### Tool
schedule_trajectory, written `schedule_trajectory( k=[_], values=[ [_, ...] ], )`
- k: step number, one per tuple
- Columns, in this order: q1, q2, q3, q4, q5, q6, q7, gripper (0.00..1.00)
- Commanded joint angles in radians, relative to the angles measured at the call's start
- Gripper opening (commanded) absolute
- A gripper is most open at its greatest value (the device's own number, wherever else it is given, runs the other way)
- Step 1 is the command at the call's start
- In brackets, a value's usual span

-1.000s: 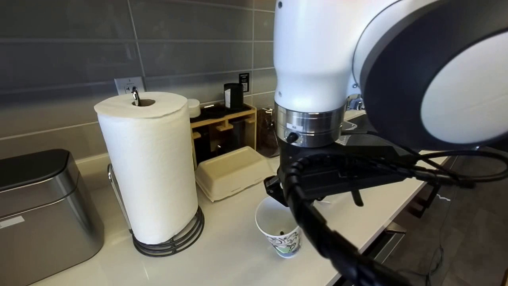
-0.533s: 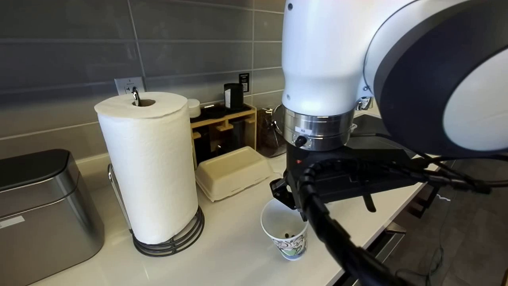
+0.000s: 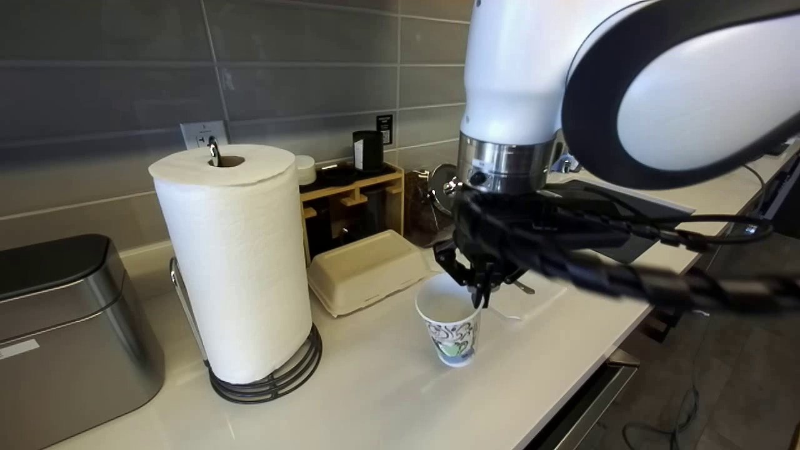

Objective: Put the cup in front of the foam pack

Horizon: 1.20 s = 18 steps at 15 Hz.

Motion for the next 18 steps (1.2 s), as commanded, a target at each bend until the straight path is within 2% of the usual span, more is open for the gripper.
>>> schedule_trajectory(
  k=[1, 4, 9, 13, 18],
  values=[
    [-0.067, -0.049, -0.046, -0.062, 0.121, 0.1, -0.092, 0.01],
    [-0.112, -0.049, -0.078, -0.092, 0.192, 0.17, -0.151, 0.01],
    [-0.176, -0.054, -0.094, -0.142, 0.159, 0.246, -0.109, 0.01],
    [-0.194, -0.033, -0.1, -0.153, 0.186, 0.289, -0.124, 0.01],
    [-0.205, 0.023, -0.101, -0.114, 0.185, 0.3, -0.108, 0.01]
  ],
)
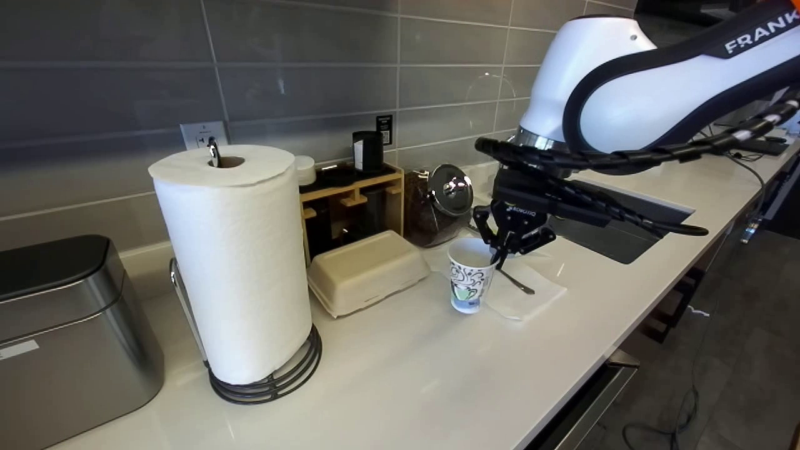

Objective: Put the cup in front of the foam pack

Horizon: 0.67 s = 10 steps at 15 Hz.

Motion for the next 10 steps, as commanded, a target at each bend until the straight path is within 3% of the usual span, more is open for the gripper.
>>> schedule_trajectory(
  k=[1, 10],
  values=[
    [-0.007, 0.044, 0.001, 0.021, 0.018, 0.023, 0.02, 0.01],
    [0.001, 0.14, -0.01, 0.105, 0.018, 0.057, 0.063, 0.01]
  ],
)
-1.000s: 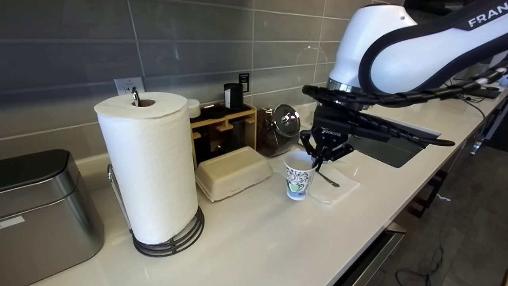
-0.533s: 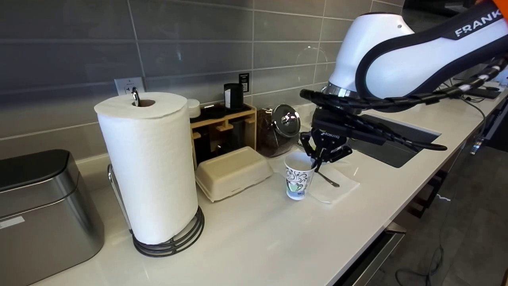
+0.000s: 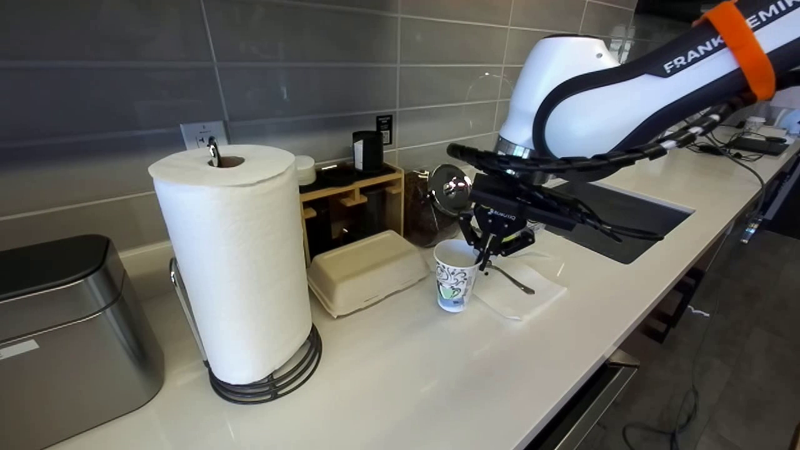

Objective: Put the cup in front of the foam pack

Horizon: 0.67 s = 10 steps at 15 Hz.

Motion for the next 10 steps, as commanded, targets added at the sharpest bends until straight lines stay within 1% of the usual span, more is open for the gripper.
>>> schedule_trajectory(
  k=[1, 9, 10],
  values=[
    [0.004, 0.036, -0.011, 0.034, 0.023, 0.027, 0.019, 0.01],
    [0.011, 0.083, -0.021, 0.054, 0.028, 0.027, 0.01, 0.01],
    [0.012, 0.085, -0.02, 0.058, 0.029, 0.009, 0.008, 0.29]
  ],
)
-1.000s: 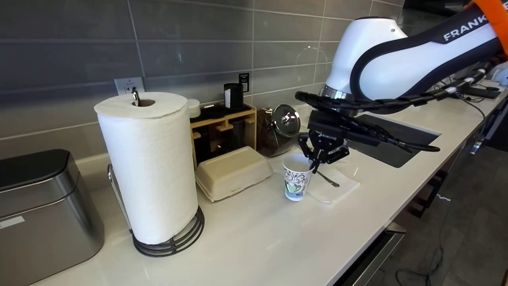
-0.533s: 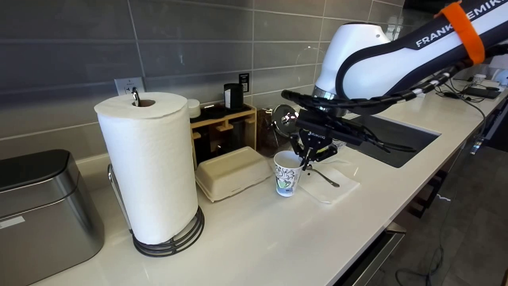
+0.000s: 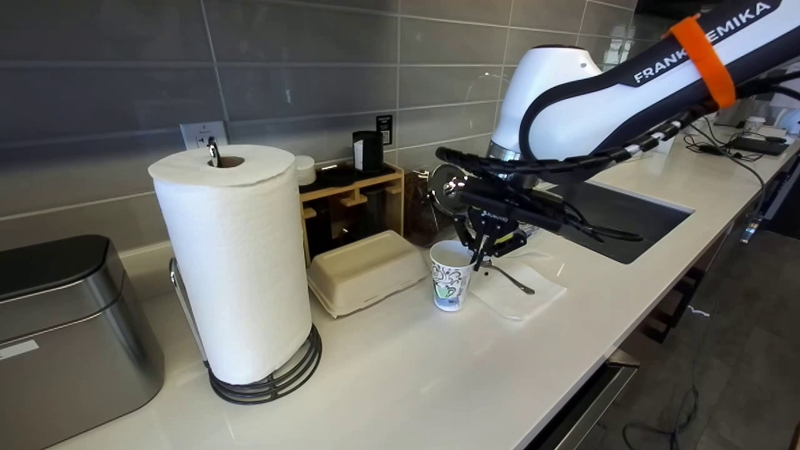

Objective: Put the cup in front of the foam pack

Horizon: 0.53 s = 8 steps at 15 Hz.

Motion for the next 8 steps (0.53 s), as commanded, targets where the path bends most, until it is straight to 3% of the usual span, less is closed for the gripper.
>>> schedule_trajectory(
  k=[1, 5, 8],
  values=[
    [0.013, 0.02, -0.006, 0.015, 0.024, -0.009, -0.002, 0.3],
    [0.02, -0.105, 0.0, -0.027, 0.023, -0.11, -0.096, 0.59],
    [0.023, -0.233, -0.005, -0.086, 0.088, -0.177, -0.311, 0.81]
  ],
)
